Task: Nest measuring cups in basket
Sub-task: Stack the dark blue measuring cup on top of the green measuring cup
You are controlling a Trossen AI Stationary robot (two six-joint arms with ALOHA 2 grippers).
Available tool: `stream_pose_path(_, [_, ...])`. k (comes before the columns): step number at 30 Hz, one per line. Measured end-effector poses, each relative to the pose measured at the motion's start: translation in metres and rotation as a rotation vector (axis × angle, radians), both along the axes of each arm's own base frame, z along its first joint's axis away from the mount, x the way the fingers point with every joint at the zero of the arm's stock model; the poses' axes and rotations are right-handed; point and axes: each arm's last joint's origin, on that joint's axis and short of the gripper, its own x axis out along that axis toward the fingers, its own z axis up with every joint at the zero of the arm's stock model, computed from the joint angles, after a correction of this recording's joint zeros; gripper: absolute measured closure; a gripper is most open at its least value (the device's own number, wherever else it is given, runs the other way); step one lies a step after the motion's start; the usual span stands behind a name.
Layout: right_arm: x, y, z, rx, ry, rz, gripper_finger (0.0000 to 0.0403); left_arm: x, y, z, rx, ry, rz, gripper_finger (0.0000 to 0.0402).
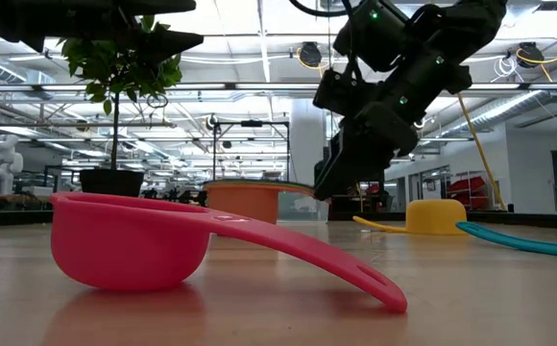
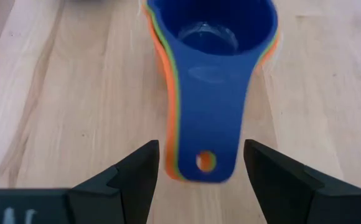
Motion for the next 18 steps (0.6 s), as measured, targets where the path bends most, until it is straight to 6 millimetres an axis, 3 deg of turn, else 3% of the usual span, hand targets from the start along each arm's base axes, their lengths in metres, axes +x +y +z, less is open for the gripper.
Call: stream_pose_path(18, [0.0005, -0.0041, 0.0004, -0.004, -0.006, -0.012, 0.0174, 0.0, 0.0, 0.0, 0.002, 0.0, 0.0, 0.0147])
